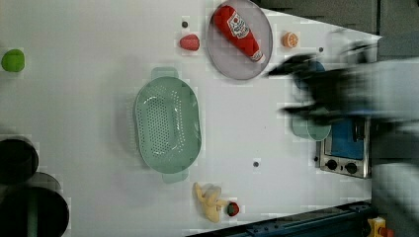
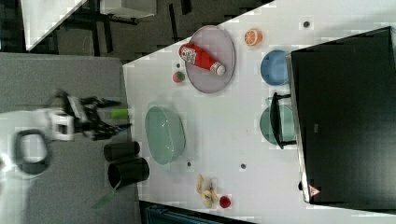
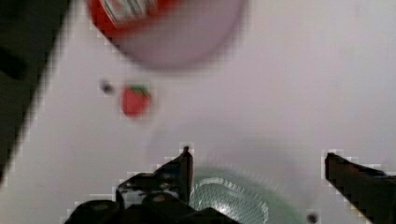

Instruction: Drag strainer right to left.

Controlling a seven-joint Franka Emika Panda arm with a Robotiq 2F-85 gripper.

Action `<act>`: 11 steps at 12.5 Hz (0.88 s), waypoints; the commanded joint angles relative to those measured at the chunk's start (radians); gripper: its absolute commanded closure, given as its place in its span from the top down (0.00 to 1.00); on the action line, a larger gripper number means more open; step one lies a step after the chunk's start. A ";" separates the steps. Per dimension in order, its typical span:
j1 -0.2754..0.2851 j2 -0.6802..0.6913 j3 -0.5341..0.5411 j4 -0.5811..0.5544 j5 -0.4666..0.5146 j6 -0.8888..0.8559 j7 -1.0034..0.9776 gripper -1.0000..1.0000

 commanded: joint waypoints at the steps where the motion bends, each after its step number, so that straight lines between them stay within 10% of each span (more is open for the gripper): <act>1: -0.083 -0.116 -0.193 -0.007 -0.029 -0.145 -0.409 1.00; 11: -0.072 -0.183 -0.209 -0.008 -0.155 -0.203 -0.536 1.00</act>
